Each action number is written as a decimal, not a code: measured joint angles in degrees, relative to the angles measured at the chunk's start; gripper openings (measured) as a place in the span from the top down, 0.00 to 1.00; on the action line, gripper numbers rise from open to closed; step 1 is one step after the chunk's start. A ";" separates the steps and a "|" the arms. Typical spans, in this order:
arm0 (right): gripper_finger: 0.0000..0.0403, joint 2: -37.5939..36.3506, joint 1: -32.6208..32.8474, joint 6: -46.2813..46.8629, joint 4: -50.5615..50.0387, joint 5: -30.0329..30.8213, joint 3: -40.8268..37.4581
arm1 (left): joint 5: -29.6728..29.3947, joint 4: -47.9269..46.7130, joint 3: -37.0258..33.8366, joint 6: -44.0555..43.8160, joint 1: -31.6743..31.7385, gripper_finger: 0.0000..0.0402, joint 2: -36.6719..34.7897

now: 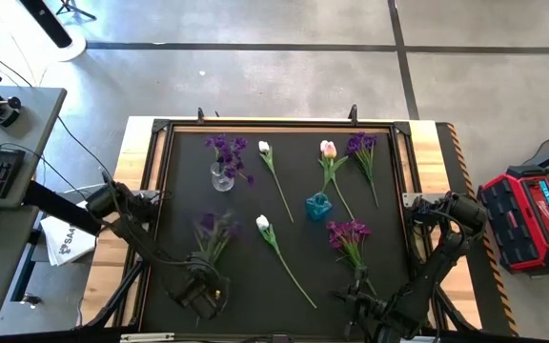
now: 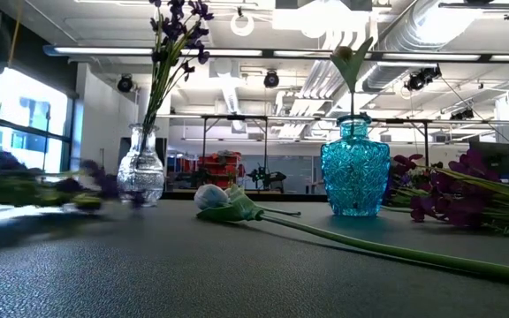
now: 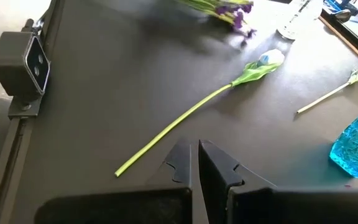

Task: Sort flowers into vase by color
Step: Put the bottom purple flowers into the transparent vase

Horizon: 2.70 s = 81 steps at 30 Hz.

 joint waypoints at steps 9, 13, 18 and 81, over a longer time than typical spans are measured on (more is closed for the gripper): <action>1.00 0.00 0.01 -0.10 4.29 -4.13 0.00 | -15.48 0.91 0.05 13.70 -7.12 1.00 -3.42; 1.00 0.00 -2.09 -0.70 7.80 -4.14 0.02 | -9.60 1.32 -3.11 16.41 -7.14 1.00 -3.42; 1.00 -0.02 -7.03 -5.25 15.00 -6.26 0.02 | -9.38 1.68 -8.45 19.51 -3.74 1.00 -3.42; 1.00 -0.02 -8.65 -20.07 27.10 -13.02 0.07 | -84.11 18.56 -12.84 61.33 -3.54 1.00 -16.79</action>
